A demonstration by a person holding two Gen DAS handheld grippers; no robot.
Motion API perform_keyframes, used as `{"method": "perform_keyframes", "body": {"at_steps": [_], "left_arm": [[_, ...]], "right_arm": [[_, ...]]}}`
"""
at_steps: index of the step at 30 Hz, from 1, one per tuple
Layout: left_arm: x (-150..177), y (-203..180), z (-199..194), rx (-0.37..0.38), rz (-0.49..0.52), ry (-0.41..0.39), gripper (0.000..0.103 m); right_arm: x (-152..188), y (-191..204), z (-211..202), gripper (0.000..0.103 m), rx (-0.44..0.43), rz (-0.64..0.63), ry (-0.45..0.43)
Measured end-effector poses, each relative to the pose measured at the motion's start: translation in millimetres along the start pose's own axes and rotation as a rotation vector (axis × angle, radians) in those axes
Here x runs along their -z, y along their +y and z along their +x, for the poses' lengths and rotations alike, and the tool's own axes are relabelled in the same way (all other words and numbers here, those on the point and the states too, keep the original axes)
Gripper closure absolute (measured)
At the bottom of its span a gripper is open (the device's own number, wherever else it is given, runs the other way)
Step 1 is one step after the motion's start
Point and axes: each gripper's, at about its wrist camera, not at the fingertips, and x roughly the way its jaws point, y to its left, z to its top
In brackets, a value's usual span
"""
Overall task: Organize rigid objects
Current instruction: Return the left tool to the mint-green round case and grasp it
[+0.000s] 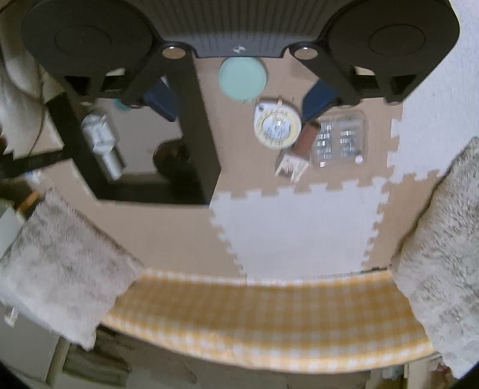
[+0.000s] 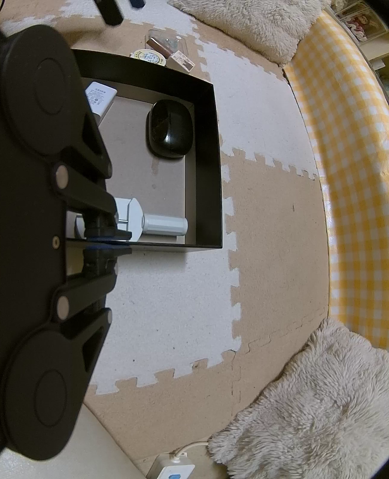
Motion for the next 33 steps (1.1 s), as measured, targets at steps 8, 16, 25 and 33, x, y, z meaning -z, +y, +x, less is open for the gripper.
{"method": "perform_keyframes", "body": {"at_steps": [8, 16, 25, 33], "left_arm": [[23, -4, 31, 0.023, 0.118, 0.145, 0.044], [32, -10, 44, -0.008, 0.183, 0.140, 0.046], [36, -12, 56, -0.007, 0.225, 0.097, 0.046], [36, -9, 57, 0.006, 0.229, 0.065, 0.052]], "right_arm": [[0, 0, 0, 0.100, 0.000, -0.001, 0.000], [0, 0, 0, 0.100, 0.000, -0.001, 0.000], [0, 0, 0, 0.100, 0.000, -0.001, 0.000], [0, 0, 0, 0.100, 0.003, -0.005, 0.001]]}}
